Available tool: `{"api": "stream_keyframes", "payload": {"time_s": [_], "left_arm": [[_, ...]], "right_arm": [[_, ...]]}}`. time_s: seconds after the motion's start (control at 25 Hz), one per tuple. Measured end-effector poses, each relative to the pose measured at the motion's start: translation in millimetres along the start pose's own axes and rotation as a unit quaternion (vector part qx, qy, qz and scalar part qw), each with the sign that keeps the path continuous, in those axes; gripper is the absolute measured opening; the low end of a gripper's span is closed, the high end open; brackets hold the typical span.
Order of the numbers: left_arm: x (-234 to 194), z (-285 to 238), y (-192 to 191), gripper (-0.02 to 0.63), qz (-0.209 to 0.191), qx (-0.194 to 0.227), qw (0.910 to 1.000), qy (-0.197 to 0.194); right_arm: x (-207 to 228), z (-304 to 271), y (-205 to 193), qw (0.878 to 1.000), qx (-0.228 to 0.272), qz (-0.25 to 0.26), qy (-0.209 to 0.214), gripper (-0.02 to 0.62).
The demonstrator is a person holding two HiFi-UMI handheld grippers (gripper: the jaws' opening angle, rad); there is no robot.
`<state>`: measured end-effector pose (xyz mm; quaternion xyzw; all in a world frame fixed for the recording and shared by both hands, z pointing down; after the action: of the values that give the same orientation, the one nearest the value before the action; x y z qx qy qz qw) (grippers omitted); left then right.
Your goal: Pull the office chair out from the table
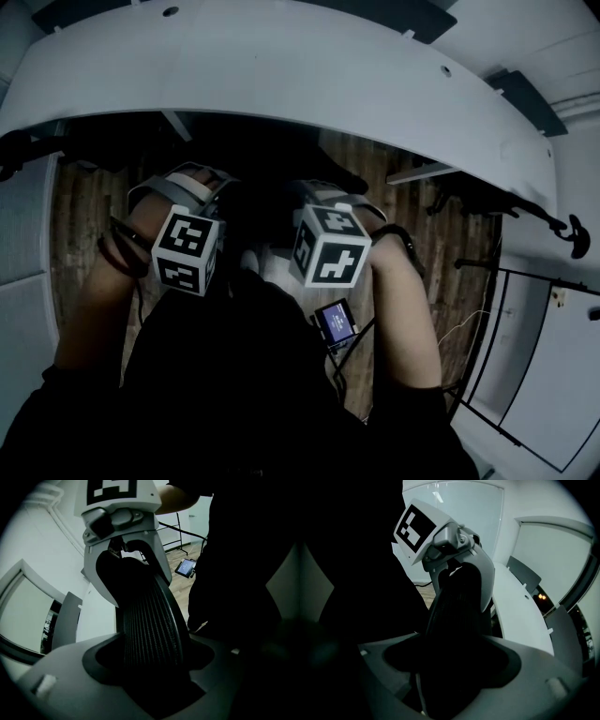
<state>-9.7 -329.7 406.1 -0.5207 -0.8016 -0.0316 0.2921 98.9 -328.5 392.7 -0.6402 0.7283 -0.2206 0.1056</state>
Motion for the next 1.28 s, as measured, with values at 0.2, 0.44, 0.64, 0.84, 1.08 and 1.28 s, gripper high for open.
{"api": "stream_keyframes", "payload": {"time_s": [0.2,0.44,0.64,0.84,1.08,1.28], "left_arm": [[10,0,10,0.354,0.014,-0.009,0.9999,0.001],[31,11,16,0.366,0.027,-0.003,0.9994,-0.020],[60,28,16,0.367,0.012,0.010,0.9996,-0.025],[93,46,24,0.367,-0.002,0.019,0.9996,-0.021],[145,79,28,0.370,-0.019,0.035,0.9986,-0.036],[194,103,43,0.365,-0.030,0.044,0.9980,-0.034]], "right_arm": [[-13,-4,-5,1.000,-0.006,0.011,-0.010,0.371],[-37,-13,2,1.000,-0.001,0.003,-0.010,0.372],[-67,-26,20,1.000,-0.002,-0.016,-0.017,0.371],[-103,-39,32,0.999,-0.005,-0.036,-0.016,0.373],[-158,-59,63,0.998,0.005,-0.060,-0.019,0.374],[-211,-74,77,0.997,0.010,-0.074,-0.014,0.376]]}}
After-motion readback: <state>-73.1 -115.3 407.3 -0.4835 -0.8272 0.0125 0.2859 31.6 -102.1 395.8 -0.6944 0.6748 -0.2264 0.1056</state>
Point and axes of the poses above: the fingertips, and each gripper's own axes: z backward along the fingers, x to its right, y out of its top, the point moved 9 cm from there along z, backward along the fingers, and after that the axes turned 11 degrees about y, right-handed, at the moved point
